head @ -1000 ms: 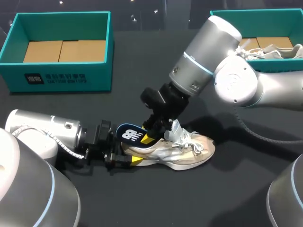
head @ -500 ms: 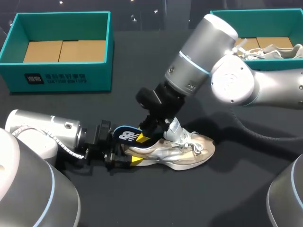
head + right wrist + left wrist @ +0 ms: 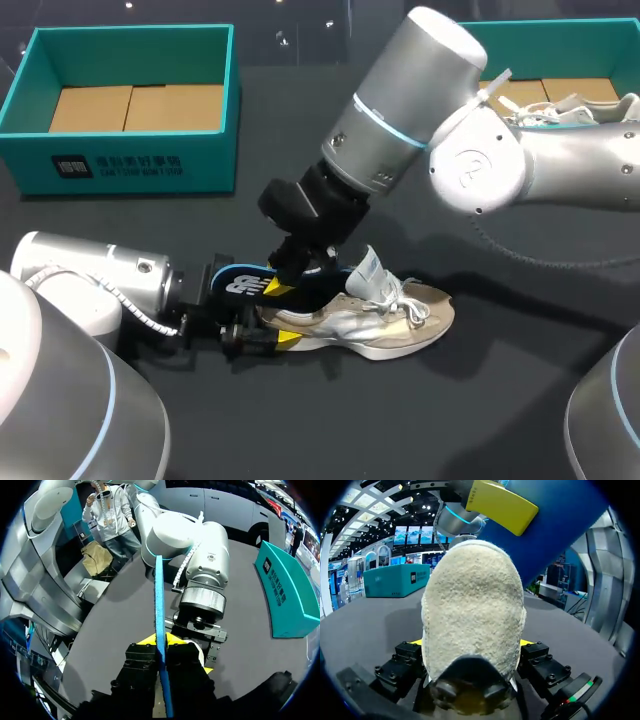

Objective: Take the shoe out of the shoebox, open the shoe tongue, remove and reinsert the insole, then place the shoe into the shoebox

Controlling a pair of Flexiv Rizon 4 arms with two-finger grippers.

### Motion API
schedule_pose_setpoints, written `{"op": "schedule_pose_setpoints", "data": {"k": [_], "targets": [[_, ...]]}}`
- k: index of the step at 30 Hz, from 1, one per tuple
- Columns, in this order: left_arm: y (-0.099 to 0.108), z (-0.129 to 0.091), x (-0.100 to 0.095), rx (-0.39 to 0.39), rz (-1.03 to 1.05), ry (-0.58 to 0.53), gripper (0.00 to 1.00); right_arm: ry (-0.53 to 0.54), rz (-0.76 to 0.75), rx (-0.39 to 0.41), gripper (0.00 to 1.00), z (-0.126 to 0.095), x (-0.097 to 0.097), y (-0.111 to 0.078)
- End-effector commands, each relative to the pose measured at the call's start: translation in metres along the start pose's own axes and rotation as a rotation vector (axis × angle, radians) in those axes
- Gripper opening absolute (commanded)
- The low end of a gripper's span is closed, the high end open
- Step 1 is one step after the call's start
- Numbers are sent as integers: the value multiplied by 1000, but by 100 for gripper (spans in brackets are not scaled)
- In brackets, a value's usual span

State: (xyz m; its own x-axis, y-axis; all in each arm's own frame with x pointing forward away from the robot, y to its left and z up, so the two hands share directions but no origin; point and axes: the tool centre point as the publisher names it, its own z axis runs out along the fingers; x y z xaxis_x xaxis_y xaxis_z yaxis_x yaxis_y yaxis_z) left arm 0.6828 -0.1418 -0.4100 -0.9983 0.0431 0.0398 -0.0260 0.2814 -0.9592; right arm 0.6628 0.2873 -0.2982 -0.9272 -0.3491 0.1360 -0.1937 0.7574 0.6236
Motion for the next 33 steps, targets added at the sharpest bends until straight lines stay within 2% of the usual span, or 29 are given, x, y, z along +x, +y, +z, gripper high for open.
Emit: {"op": "schedule_pose_setpoints", "data": {"k": [1, 7, 10, 17, 21, 33], "targets": [[0, 1, -1, -2, 0, 0, 0, 2, 1, 11, 0, 1, -2, 3], [0, 1, -1, -2, 0, 0, 0, 2, 1, 11, 0, 1, -2, 3], [0, 1, -1, -2, 0, 0, 0, -11, 7, -40, 0, -5, -5, 20], [0, 1, -1, -2, 0, 0, 0, -93, -13, -171, 0, -52, 11, 53], [0, 1, -1, -2, 0, 0, 0, -137, -82, -330, 0, -84, 21, 73], [0, 1, -1, -2, 0, 0, 0, -137, -82, -330, 0, -84, 21, 73]]}}
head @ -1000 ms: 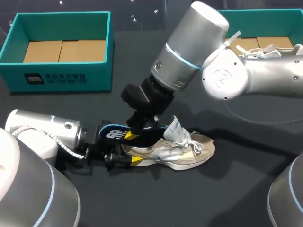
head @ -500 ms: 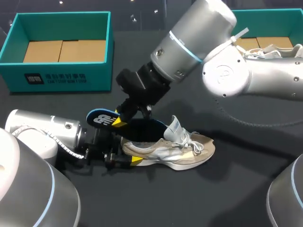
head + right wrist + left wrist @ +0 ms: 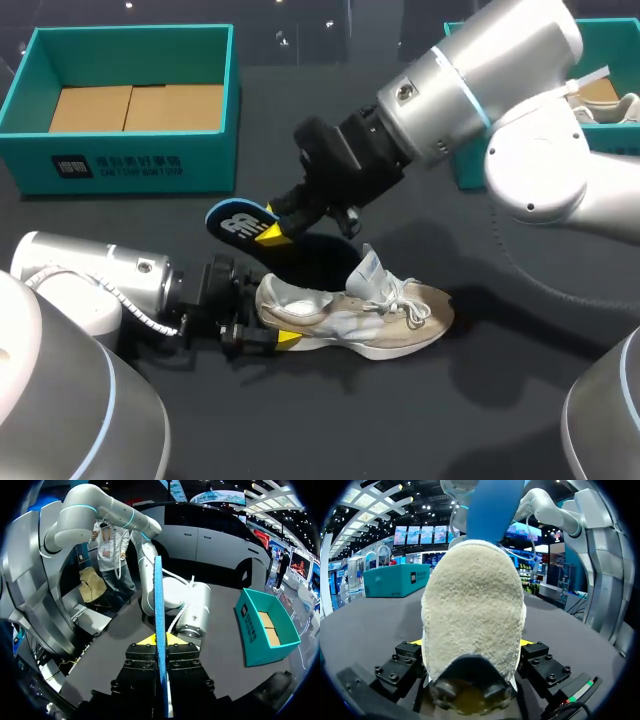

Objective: Take the shoe out of the shoebox, open the shoe tongue, remove and reinsert the insole, then place the shoe into the shoebox

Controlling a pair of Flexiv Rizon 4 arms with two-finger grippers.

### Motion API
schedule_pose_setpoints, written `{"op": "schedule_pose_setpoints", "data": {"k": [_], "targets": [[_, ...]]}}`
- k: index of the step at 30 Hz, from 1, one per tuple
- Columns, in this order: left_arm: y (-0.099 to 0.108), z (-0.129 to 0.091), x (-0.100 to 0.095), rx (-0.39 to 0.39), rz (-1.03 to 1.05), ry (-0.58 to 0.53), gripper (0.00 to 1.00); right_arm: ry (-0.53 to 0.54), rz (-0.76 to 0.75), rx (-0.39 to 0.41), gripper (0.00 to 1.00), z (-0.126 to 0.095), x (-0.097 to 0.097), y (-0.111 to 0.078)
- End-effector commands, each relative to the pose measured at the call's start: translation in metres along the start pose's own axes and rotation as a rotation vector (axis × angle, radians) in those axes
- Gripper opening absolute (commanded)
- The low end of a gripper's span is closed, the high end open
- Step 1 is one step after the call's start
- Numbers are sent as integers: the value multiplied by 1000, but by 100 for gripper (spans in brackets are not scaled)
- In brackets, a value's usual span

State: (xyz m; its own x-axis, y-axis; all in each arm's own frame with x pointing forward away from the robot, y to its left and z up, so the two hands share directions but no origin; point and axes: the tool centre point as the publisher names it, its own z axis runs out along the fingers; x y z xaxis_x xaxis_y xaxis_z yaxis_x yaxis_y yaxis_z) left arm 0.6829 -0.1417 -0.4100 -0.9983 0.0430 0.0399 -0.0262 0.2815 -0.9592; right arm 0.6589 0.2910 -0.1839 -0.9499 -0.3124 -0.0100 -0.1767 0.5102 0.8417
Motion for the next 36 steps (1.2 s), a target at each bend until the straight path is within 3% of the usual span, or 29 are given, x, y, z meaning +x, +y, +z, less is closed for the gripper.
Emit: {"op": "schedule_pose_setpoints", "data": {"k": [1, 3, 6, 10, 13, 14, 25, 29, 32, 36], "targets": [[0, 1, -1, -2, 0, 0, 0, -7, -1, -8, 0, 0, 3, -2], [0, 1, -1, -2, 0, 0, 0, -17, 1, -28, 0, -4, 6, 2], [0, 1, -1, -2, 0, 0, 0, -52, -16, -114, 0, -26, 20, 17], [0, 1, -1, -2, 0, 0, 0, -66, -4, -162, 0, -53, 36, 28], [0, 1, -1, -2, 0, 0, 0, -44, -6, -287, 0, -75, 46, 30], [0, 1, -1, -2, 0, 0, 0, -79, 39, -258, 0, -82, 50, 30], [0, 1, -1, -2, 0, 0, 0, -79, 39, -258, 0, -82, 50, 30], [0, 1, -1, -2, 0, 0, 0, -120, 105, -318, 0, -93, 63, 26], [0, 1, -1, -2, 0, 0, 0, -108, 136, -417, 0, -98, 70, 27], [0, 1, -1, -2, 0, 0, 0, -105, 159, -413, 0, -102, 76, 29]]}}
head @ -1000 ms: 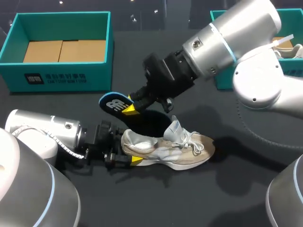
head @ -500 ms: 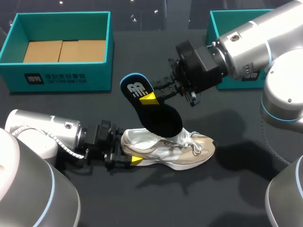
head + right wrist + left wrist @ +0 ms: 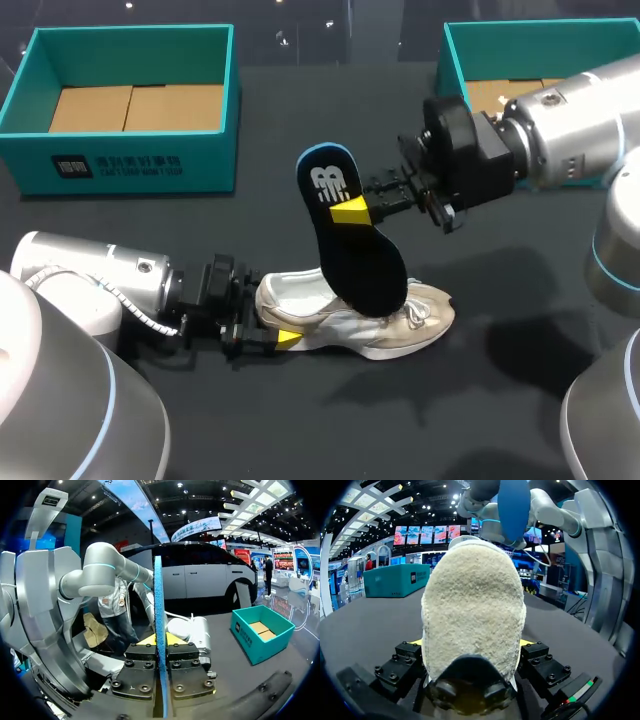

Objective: Take the shoe out of the shoebox, open the shoe tongue, remove and reinsert the insole, then place the shoe into the shoebox

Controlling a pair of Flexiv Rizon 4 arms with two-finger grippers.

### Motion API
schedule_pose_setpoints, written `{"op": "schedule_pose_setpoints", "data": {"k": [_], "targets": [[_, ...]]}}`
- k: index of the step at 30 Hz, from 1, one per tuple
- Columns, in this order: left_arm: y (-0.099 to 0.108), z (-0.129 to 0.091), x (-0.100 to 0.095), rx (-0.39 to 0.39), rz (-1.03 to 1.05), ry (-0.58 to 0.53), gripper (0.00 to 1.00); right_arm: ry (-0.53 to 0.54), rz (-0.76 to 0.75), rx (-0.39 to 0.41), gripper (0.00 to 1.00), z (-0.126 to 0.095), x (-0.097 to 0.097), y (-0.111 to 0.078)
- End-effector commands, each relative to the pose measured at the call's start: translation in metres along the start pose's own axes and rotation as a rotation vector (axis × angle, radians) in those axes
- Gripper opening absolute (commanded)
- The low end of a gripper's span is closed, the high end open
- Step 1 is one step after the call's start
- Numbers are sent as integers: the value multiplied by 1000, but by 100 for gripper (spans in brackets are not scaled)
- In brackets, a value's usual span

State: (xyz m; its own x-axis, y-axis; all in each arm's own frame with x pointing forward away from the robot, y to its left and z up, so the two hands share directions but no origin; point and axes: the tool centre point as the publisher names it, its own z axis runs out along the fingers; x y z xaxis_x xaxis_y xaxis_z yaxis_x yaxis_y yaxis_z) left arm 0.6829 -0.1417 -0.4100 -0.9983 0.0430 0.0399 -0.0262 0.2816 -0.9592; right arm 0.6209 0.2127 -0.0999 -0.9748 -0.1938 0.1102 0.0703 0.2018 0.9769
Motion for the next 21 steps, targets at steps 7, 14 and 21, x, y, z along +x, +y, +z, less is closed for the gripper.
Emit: {"op": "schedule_pose_setpoints", "data": {"k": [7, 14, 21], "targets": [[0, 1, -1, -2, 0, 0, 0, -34, -4, -26, 0, -8, 14, -8], [0, 1, -1, -2, 0, 0, 0, -87, 37, -165, 0, -24, 30, -11], [0, 1, -1, -2, 0, 0, 0, -116, 88, -202, 0, -36, 46, -8]]}}
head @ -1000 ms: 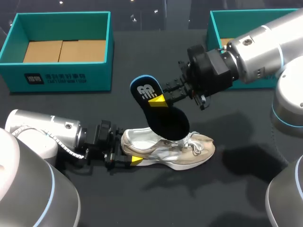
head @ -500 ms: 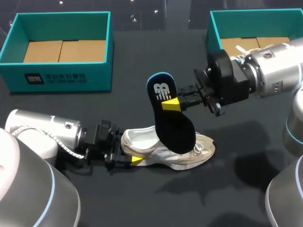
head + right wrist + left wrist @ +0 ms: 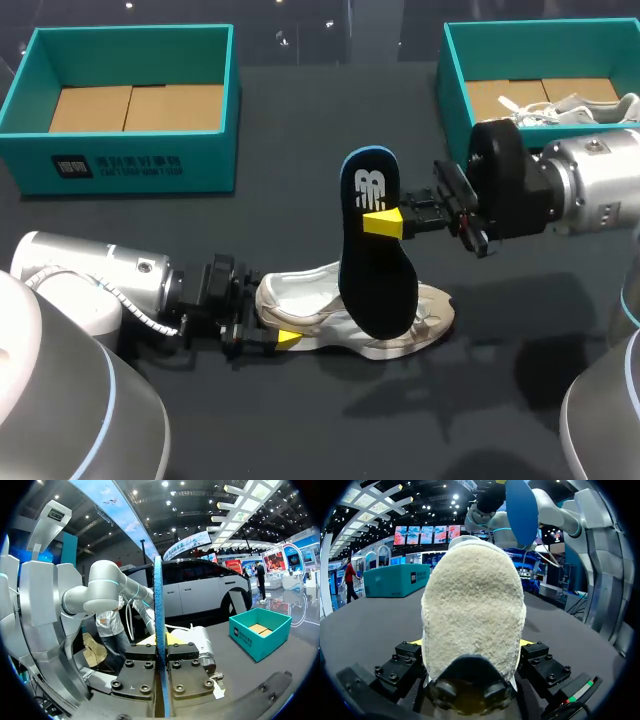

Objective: Take the shoe out of the shoebox, open the shoe tongue, remove and reinsert the insole, then place the shoe into the shoebox

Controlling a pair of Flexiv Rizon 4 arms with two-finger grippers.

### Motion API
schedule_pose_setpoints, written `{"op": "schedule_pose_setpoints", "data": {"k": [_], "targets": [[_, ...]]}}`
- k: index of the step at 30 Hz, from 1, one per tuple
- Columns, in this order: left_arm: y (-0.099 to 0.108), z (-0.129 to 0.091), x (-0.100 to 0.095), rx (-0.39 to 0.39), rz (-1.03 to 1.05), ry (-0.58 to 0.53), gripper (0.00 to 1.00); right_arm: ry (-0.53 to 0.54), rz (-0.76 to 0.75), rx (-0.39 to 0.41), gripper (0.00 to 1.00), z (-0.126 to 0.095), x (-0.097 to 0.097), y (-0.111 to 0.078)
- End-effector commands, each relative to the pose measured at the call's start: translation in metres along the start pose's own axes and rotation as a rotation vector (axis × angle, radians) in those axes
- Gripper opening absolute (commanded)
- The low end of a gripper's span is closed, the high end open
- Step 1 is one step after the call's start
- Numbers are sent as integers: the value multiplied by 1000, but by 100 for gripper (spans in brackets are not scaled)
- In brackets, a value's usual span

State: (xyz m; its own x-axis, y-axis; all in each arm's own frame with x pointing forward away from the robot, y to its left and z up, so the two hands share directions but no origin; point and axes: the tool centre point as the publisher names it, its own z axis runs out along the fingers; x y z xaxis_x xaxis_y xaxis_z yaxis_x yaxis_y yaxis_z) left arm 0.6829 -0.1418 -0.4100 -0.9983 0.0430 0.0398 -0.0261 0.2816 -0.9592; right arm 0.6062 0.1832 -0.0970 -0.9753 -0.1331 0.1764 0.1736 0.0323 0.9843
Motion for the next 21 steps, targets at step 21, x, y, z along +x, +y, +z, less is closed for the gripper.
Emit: {"op": "schedule_pose_setpoints", "data": {"k": [21], "targets": [[0, 1, -1, -2, 0, 0, 0, -173, 120, -104, 0, -36, 47, -10]]}}
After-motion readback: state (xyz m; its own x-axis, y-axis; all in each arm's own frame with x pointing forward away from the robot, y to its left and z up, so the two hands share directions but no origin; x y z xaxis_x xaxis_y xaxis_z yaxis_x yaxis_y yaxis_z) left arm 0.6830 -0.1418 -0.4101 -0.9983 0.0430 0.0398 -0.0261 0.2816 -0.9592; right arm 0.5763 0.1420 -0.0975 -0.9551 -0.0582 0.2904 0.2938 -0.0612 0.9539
